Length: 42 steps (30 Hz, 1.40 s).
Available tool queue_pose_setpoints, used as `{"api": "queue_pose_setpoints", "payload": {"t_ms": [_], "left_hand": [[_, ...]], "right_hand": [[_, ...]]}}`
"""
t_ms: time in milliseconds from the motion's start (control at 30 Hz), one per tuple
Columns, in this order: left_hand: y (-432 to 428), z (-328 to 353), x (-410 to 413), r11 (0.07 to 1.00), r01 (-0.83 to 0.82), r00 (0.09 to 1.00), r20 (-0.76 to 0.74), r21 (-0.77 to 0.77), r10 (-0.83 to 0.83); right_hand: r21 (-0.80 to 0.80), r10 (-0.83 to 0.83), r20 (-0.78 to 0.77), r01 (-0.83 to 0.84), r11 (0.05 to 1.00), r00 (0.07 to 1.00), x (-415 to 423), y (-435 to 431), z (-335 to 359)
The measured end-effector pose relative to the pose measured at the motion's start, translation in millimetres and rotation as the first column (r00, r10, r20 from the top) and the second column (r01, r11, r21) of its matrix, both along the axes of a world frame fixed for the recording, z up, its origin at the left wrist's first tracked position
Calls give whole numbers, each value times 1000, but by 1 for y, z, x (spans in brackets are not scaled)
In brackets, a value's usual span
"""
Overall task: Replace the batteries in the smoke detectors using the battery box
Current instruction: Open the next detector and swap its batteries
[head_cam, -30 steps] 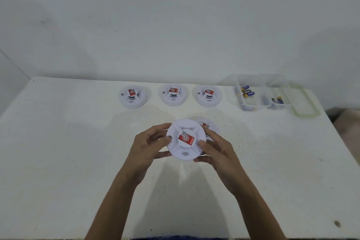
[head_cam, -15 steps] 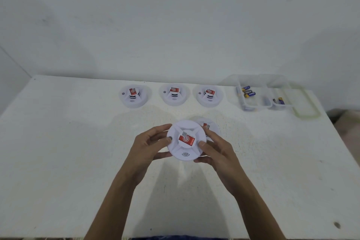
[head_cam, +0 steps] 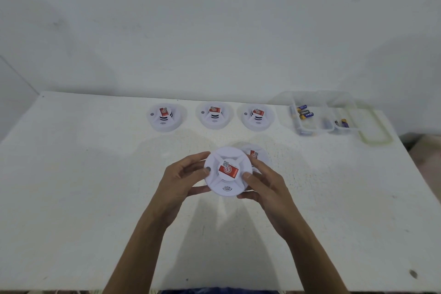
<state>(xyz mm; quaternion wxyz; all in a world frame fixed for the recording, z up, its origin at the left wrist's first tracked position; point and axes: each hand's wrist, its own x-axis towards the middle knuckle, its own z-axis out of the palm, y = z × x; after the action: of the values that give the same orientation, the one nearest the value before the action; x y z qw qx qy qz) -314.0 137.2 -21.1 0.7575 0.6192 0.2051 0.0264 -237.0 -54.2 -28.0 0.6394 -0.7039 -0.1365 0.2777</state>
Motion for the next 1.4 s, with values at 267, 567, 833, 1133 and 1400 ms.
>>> {"api": "queue_pose_setpoints", "payload": {"t_ms": [267, 567, 833, 1133, 1400], "left_hand": [[5, 0, -3, 1000, 10, 1000, 5, -24, -10], [10, 0, -6, 999, 23, 1000, 9, -26, -22], [16, -2, -6, 1000, 23, 1000, 2, -17, -23], [20, -5, -6, 1000, 16, 1000, -9, -16, -16], [25, -7, -5, 1000, 17, 1000, 2, -13, -17]], "right_hand": [[18, -16, -6, 16, 1000, 1000, -3, 6, 1], [11, -22, -6, 22, 1000, 1000, -6, 11, 1], [-1, -25, 6, 26, 1000, 1000, -8, 16, 1], [-21, -38, -5, 38, 999, 999, -9, 22, -1], [-33, -43, -9, 43, 999, 999, -9, 27, -1]]}}
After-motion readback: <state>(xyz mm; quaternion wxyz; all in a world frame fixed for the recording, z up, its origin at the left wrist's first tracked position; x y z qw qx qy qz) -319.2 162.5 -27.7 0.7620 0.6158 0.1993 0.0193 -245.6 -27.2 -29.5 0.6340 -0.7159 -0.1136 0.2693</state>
